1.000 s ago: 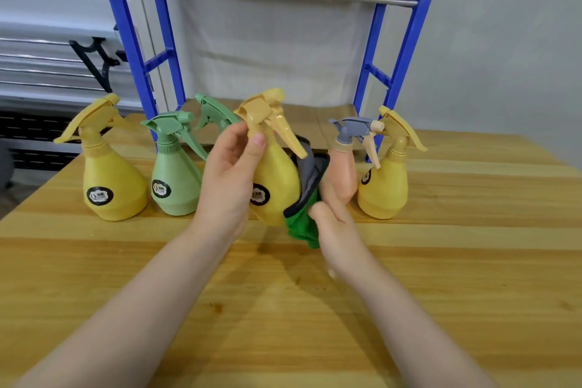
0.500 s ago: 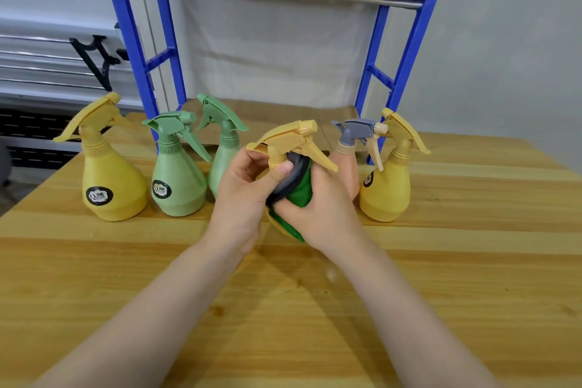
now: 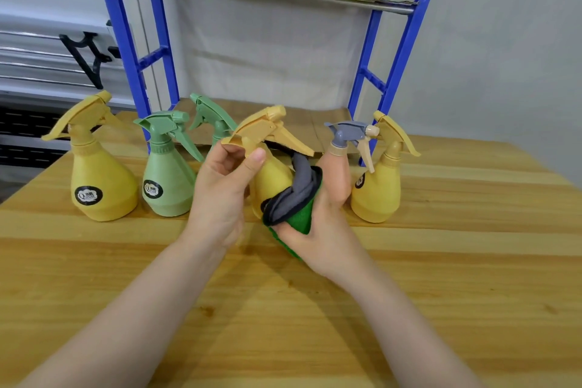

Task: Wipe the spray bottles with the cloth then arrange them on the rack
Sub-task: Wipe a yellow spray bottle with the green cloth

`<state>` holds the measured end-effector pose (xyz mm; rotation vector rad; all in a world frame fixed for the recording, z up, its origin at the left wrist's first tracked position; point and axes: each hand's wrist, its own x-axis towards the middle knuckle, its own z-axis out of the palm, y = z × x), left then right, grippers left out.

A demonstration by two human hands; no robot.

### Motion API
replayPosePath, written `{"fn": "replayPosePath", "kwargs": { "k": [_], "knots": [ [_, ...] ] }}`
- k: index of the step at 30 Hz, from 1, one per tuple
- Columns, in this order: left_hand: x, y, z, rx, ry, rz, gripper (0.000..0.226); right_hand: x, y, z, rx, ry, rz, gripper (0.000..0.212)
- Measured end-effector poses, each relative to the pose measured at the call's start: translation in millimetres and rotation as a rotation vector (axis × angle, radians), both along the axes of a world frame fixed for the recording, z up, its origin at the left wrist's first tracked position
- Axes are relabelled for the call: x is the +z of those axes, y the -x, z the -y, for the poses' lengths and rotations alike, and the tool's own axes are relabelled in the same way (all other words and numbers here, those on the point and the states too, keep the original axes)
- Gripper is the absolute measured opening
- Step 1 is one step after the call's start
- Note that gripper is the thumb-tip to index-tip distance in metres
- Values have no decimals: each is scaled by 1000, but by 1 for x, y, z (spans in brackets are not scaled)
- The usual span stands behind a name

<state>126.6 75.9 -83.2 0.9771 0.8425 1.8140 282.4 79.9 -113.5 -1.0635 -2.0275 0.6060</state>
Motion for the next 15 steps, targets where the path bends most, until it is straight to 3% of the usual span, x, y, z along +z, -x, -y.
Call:
{"fn": "replayPosePath", "kwargs": {
  "k": [4, 9, 15],
  "knots": [
    [7, 4, 4, 29, -25, 8, 15, -19, -5, 3, 9, 79, 45, 49],
    [5, 0, 4, 6, -21, -53, 18, -9, -3, -1, -30, -6, 73, 40],
    [0, 1, 1, 4, -50, -89, 23, -16, 1, -4, -174, 49, 200, 57]
  ]
}}
